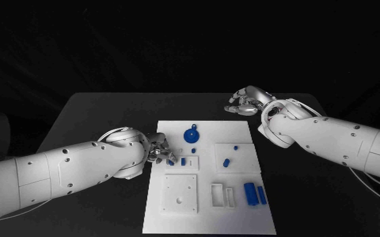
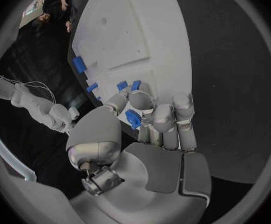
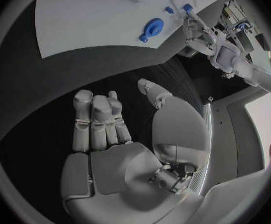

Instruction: Assemble the parts on the task board

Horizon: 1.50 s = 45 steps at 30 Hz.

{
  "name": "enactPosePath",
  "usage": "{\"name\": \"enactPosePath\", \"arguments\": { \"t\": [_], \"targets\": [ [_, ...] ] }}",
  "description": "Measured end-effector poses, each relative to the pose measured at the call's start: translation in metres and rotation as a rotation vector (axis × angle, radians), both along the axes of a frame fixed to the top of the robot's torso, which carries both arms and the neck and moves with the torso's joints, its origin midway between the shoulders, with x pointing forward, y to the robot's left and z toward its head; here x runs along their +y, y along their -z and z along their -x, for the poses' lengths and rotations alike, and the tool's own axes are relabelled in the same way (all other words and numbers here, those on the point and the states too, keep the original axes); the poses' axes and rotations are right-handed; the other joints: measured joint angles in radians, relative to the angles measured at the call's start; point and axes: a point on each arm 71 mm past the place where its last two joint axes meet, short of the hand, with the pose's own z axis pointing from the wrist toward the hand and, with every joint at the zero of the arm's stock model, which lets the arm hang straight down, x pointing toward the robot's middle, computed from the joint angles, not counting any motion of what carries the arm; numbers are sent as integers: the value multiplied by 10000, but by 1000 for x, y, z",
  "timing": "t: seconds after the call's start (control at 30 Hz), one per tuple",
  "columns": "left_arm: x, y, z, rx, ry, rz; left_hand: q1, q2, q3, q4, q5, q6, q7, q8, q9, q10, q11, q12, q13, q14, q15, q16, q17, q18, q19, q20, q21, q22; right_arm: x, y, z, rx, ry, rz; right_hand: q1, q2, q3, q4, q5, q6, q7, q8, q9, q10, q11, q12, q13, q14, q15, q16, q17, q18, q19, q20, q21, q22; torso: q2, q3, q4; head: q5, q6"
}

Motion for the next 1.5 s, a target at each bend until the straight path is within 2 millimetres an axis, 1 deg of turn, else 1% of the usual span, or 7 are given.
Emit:
{"name": "enactPosePath", "arguments": {
  "t": [0.1, 0.17, 0.2, 0.5, 1.0, 1.27, 1.5],
  "targets": [
    [1, 1, 0, 15, -48, -39, -97, -97, 12, 127, -203, 435, -204, -38, 3, -116, -13, 1, -2, 0, 0, 0, 0, -1, 0, 0, 0, -1, 0, 0, 0, 1, 0, 0, 0, 0, 0, 0, 0, -13, 12, 0, 0, 0, 0, 0, 0, 0, 0, 0, 0, 0, 1, 0, 0, 0, 0, 0, -1, 0, -1],
    [2, 2, 0, 26, -58, -49, -157, -52, -11, 174, -342, 499, -222, -34, 39, -121, -15, 0, -8, 0, 0, -2, 10, 0, -1, -1, 0, -1, 0, 0, 0, 1, 0, 0, 0, 0, 0, 0, 0, -17, 11, 0, 0, 0, 0, 0, 0, 0, 0, 0, -1, 0, 0, 0, 0, 0, 0, 0, -1, 0, -1],
    [2, 2, 0, 30, -62, -55, -206, -100, -30, 198, -384, 751, -125, -29, 36, -188, -8, 0, -12, 0, 0, -3, 10, -1, -1, -1, 0, -1, 0, 0, 0, 1, 0, 0, 0, 0, 0, 0, 0, -26, 3, 0, 0, 0, 0, 0, 0, 0, 0, 0, -1, 0, 1, 0, 0, 0, 0, 0, -1, 0, -1],
    [2, 3, 0, 54, -70, -73, -339, -233, -27, 383, -806, 744, -58, -68, 35, -157, -19, 0, -23, 1, 2, -3, 10, 0, -1, -1, 0, -2, 0, 0, 0, 1, 1, 1, 0, 0, 0, 0, -1, 5, 32, 0, 0, 0, 0, 0, -11, 0, 0, 0, -1, 1, 0, 2, 0, 0, 0, 0, 2, -12, 5],
    [1, 3, 0, 53, -76, -64, -389, -283, -26, 464, -927, 743, -60, -68, 44, -156, -19, 0, -33, 1, 7, -4, 18, 0, -1, -1, 0, -4, 0, 1, 0, 9, -1, 1, 0, 0, 0, -1, -1, 10, 27, 0, 0, 0, 0, 0, -10, 0, 0, 0, 4, 0, -3, 6, 0, 0, 1, -5, 5, -13, 5],
    [1, 3, 0, 52, -70, -61, -587, -693, 61, 791, -1549, 742, -62, -116, 80, -156, -19, 37, -50, -27, -15, -4, 19, 143, -1, -1, 0, -6, 0, 1, 0, 16, -2, 1, 0, 0, 0, 0, -1, 14, 21, 0, 0, 0, 0, 0, -9, 0, 0, 0, 6, 1, -16, 19, 0, 0, 1, -4, 5, -19, 2],
    [1, 3, 0, 48, -73, -61, -598, -789, 89, 845, -1606, 741, -63, -116, 85, -156, -19, 38, -57, -33, -16, -4, 27, 144, -1, -1, 0, -6, 0, 1, 0, 19, 2, 3, 0, 0, 0, 0, -1, 11, -6, 0, 0, 0, 0, 0, -9, 0, 0, 0, 6, 0, -17, 20, 0, 0, 1, 0, 4, -28, -3]
  ]
}}
